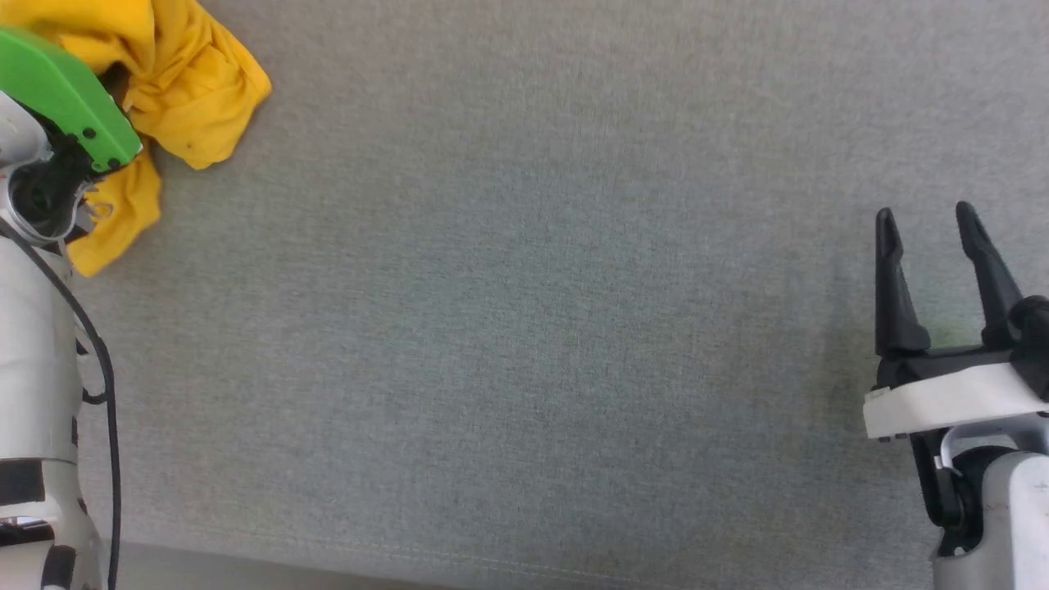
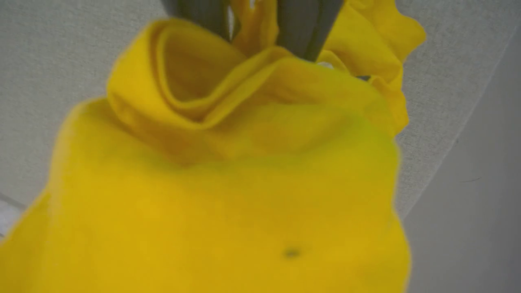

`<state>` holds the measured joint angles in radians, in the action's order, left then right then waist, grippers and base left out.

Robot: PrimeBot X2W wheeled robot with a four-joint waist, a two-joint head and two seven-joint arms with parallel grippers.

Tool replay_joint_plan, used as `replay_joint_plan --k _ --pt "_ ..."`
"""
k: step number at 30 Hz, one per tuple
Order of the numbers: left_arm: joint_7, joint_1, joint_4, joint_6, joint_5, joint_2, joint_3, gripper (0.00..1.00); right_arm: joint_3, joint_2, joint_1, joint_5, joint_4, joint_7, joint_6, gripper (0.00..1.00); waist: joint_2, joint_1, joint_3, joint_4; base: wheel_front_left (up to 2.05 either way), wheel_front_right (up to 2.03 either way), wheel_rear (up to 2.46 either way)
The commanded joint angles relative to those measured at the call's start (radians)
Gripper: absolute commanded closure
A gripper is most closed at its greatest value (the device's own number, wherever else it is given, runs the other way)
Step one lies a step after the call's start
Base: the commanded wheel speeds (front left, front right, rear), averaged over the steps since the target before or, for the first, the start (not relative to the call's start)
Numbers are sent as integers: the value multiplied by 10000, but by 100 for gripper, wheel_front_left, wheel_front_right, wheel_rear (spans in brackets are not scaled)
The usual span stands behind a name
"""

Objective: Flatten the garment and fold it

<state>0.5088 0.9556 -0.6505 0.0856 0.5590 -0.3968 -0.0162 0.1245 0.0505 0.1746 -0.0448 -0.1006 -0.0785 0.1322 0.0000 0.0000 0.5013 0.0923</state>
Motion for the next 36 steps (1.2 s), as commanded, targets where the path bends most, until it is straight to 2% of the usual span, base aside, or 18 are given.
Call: replay_joint_plan --k 1,11,18,27,33,36 --pt "-35 226 205 110 98 -92 110 100 -37 -3 117 -118 130 -137 -15 0 0 0 -628 36 0 0 0" --pt "121 370 1940 424 420 41 1310 100 28 -3 -248 -627 1105 -688 -15 0 0 0 -2416 -17 0 0 0" --pt "729 245 3481 446 1091 507 2359 100 -13 -3 -579 -986 1675 -972 -15 0 0 0 -3545 -355 0 0 0" --pt "1317 -67 5119 449 2085 1880 3552 100 187 -3 -806 -1137 1939 -1122 -15 0 0 0 -4319 -1182 0 0 0" --pt "1030 -588 5654 444 2262 2840 4376 100 461 -3 -857 -1157 1895 -1128 -15 0 0 0 -4316 -1643 0 0 0" --pt "744 -890 5617 443 2190 3070 4811 100 558 -3 -880 -1168 1858 -1122 -15 0 0 0 -4179 -1817 0 0 0"
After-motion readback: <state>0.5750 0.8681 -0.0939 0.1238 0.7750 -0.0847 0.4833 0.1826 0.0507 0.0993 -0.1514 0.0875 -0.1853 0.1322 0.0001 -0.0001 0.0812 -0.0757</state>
